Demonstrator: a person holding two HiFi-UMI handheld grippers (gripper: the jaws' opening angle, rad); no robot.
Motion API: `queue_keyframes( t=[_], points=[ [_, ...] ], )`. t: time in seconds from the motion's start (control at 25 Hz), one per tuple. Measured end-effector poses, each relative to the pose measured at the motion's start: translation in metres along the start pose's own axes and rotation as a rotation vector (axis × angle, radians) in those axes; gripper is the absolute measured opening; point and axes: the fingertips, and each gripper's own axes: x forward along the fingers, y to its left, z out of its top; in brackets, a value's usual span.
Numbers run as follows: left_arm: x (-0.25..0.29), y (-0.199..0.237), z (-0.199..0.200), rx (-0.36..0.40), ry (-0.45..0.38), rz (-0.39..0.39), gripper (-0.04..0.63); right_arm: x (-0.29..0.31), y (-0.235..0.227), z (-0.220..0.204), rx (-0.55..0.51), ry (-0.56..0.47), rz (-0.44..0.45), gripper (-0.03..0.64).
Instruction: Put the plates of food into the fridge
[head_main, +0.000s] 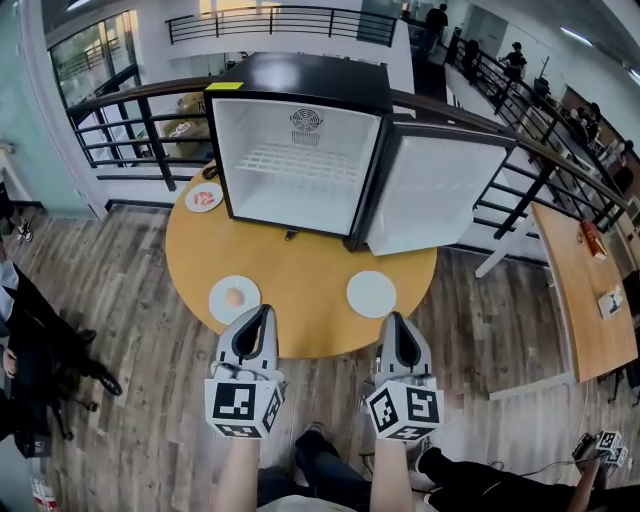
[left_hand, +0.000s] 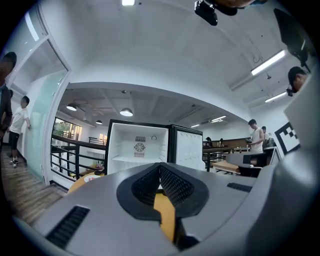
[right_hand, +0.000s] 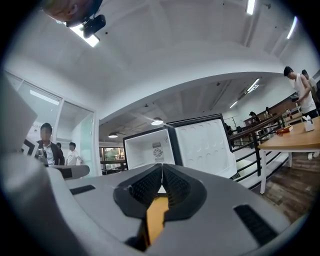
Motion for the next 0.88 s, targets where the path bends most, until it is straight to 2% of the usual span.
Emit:
queue_keyframes(
  t=[0.4, 0.88],
  points=[
    [0.049, -0.011, -0.014, -0.01, 0.044, 0.002, 0.008, 0.04, -0.034, -0.008, 0.023, 0.035, 0.002, 0.014],
    [0.139, -0.013, -0.049, -0.054, 0.135, -0.113, 0.008, 0.102, -0.068, -0.026, 0.021, 0.084, -0.086, 0.014]
  ],
)
